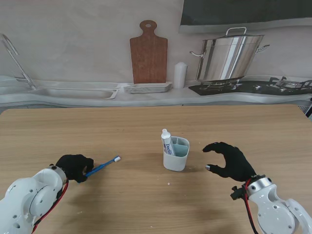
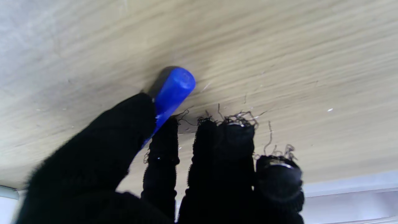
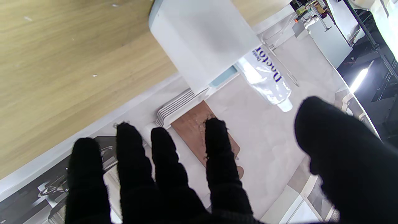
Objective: Organize toothpaste and toothbrush
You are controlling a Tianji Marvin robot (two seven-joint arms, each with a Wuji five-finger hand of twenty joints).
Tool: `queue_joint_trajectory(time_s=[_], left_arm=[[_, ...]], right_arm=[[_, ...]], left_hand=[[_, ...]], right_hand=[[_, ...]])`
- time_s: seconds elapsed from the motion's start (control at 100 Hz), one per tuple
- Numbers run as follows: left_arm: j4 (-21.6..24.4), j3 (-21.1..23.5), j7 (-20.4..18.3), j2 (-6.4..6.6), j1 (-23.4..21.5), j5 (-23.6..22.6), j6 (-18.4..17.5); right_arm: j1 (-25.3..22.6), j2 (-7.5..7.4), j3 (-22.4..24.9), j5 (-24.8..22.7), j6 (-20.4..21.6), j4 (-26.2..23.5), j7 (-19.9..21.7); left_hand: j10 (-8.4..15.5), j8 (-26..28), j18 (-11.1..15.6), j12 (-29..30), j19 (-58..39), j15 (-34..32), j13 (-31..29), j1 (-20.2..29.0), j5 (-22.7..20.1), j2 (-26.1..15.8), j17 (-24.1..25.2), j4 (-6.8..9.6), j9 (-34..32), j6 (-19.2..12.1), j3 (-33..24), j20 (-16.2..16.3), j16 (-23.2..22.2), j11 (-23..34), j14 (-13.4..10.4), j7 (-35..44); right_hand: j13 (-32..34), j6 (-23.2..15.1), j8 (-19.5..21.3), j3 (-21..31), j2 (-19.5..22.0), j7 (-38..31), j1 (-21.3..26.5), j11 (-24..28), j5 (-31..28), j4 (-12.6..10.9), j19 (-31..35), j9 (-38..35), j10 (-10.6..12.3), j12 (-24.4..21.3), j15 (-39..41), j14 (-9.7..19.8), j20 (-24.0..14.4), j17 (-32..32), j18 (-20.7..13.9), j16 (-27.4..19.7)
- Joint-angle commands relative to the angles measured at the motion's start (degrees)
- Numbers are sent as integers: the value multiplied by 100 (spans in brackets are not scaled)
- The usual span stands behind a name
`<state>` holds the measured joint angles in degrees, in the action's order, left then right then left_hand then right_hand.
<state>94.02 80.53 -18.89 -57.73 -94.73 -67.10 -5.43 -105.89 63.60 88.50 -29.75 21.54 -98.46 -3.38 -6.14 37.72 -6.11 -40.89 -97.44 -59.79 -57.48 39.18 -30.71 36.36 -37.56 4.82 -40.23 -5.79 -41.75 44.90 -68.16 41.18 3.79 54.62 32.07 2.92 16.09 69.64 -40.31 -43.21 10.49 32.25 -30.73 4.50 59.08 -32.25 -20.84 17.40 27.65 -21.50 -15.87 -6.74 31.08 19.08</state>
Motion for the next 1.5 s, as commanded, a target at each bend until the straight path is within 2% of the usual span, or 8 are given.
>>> queue_joint_trajectory(time_s=[0.0, 0.17, 0.38, 0.61, 0.79, 1.01, 1.14, 1.49], left_arm=[[62, -8, -130, 2, -3, -13, -40], [100, -115, -194, 2, 55, -72, 57], [-96, -278, -305, 29, 288, -88, 32], [-311, -288, -292, 60, 464, -50, -279], [-333, -254, -201, 63, 471, -126, -370], [-182, -234, -290, 55, 427, -250, -262], [-120, -210, -321, 50, 417, -287, -207], [-172, -210, -463, 45, 428, 66, -52]], right_arm=[[-66, 10, -3, -6, -26, -13, 99], [-61, 7, -10, 13, -34, -15, 124], [-63, 3, -3, 23, -31, -14, 146], [-74, 0, 24, 18, -23, -18, 161], [-74, 2, 8, 32, -50, -12, 162], [-76, 1, 2, 47, -63, -11, 174], [-76, -1, 1, 54, -74, -12, 187], [-86, -5, 10, 46, -71, -10, 204]], left_hand=[[-28, -119, 102, -216, -33, 23, 111, 35, 44, 19, 84, -160, 204, 88, -58, 95, -74, 82, -24, -55], [-147, -62, 122, -221, -110, -91, 52, -351, -6, -251, 41, 199, 112, 535, 227, 234, -166, 129, 26, -208], [-45, -722, -13, -785, -125, -172, -86, 421, -480, 483, 31, -330, -360, 130, -197, 336, -103, 124, 159, 554], [90, -831, -462, -1173, 714, 235, 422, 624, -634, 604, 873, -194, -376, -298, -452, 472, -157, -185, 240, 776], [-57, -914, -481, -404, 1311, 525, 1513, 426, -807, 840, 1710, -278, 783, -517, -680, 994, -596, 115, 280, 777], [335, -1215, -44, -2085, -10, -1166, 329, 322, -1068, 1143, 260, -251, -474, -535, -905, 1397, -1149, 1004, -366, 861], [689, -1285, 359, -2188, -1120, -2084, -682, 288, -1106, 1181, -805, -102, -1539, -476, -945, 623, -795, 1571, -661, 927], [570, -858, 410, -1623, -1385, -1835, -1224, 60, -926, 1091, -1236, 163, -2096, -322, -1282, 121, -555, 804, -295, 1043]], right_hand=[[22, -17, -12, -39, 44, 23, -224, -52, -138, 26, 19, -34, -129, -15, -25, 99, 8, 9, 22, -125], [30, -7, -16, -38, 52, 30, -220, -63, -139, 24, 19, -35, -129, -19, -25, 82, 8, 9, 22, -126], [50, -2, -15, -40, 58, 27, -216, -68, -144, 23, 21, -52, -145, -21, -22, 73, 7, 5, 18, -126], [82, -6, -16, -43, 64, 29, -218, -74, -152, 23, 25, -88, -164, -24, -10, 57, 5, -4, 23, -122], [103, -11, -18, -45, 64, 33, -221, -83, -153, 22, 25, -106, -171, -28, -6, 41, 5, -5, 25, -122], [123, -10, -19, -55, 63, 35, -221, -90, -163, 22, 23, -130, -181, -30, -2, 31, 5, -5, 25, -121], [132, -11, -21, -58, 69, 39, -217, -95, -159, 21, 23, -135, -185, -32, 3, 30, 5, -5, 25, -120], [153, -12, -22, -74, 78, 42, -222, -101, -167, 20, 22, -148, -191, -32, 7, 17, 5, -3, 28, -119]])
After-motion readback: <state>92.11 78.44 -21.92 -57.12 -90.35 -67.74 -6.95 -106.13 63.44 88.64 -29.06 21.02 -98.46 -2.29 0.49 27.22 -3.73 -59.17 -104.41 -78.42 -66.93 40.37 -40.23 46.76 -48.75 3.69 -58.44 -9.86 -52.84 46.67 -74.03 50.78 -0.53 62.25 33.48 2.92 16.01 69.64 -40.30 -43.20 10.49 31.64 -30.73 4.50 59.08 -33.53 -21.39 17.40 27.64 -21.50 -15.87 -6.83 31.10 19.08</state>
